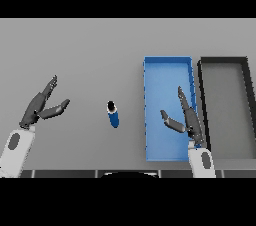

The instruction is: Pick up the blue pipe and place it into the blue bin.

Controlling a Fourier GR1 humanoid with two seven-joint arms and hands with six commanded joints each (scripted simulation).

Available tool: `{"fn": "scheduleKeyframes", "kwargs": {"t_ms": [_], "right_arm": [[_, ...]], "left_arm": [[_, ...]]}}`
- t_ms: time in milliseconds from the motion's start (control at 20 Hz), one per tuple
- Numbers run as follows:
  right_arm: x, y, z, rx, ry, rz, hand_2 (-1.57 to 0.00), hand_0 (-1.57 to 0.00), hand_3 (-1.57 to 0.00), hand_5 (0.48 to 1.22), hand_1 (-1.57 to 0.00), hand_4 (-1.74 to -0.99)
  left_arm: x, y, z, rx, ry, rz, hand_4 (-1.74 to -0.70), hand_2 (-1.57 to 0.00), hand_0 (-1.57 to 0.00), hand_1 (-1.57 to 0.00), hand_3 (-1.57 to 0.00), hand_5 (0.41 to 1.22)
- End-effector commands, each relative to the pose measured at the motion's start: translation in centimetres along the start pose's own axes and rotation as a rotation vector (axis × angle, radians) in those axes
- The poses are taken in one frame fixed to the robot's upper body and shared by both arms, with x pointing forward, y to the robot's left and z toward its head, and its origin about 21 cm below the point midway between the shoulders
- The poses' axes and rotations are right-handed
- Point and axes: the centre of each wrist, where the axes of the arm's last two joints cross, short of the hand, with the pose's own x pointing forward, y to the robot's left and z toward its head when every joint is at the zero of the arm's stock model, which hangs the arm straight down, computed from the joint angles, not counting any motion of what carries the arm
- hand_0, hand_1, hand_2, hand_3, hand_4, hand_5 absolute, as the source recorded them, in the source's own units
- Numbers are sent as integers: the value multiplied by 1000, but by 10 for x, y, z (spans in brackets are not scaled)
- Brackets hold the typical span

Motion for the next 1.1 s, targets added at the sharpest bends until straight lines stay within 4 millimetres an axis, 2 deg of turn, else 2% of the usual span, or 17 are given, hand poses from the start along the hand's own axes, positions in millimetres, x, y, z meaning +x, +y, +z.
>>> {"fn": "scheduleKeyframes", "kwargs": {"t_ms": [0, 150, 250, 300, 550, 750, 1050], "right_arm": [[1, 0, -2, -6, 3, 19, 1, 1, 1, 614, 1, -1203], [2, 0, -3, -15, 20, 28, 1, 1, 1, 597, 1, -1185], [2, 1, -3, -2, 5, 32, 1, 1, 1, 600, 1, -1187], [2, 4, -3, 9, -8, 32, 1, 1, 1, 605, 1, -1193], [-2, 4, -2, 13, -9, 41, 1, 1, 1, 612, 1, -1208], [5, 3, 1, 9, -10, 29, 1, 1, 1, 618, 1, -1221], [8, 6, 4, -6, 5, 21, 1, 1, 1, 622, 1, -1229]], "left_arm": [[0, 0, 1, -13, -4, -3, -1080, 1, 1, 1, 1, 596], [2, -2, 5, -63, -20, -1, -1086, 1, 1, 1, 1, 605], [7, -9, 9, -143, -41, 13, -1096, 1, 1, 1, 1, 583], [7, -16, 15, -191, -47, 10, -1096, 1, 1, 1, 1, 567], [11, -56, 19, -373, -50, 34, -1158, 1, 1, 1, 1, 497], [15, -87, 15, -410, -72, 2, -1181, 1, 1, 1, 1, 469], [5, -120, -7, -432, -41, 46, -1206, 1, 1, 1, 1, 468]]}}
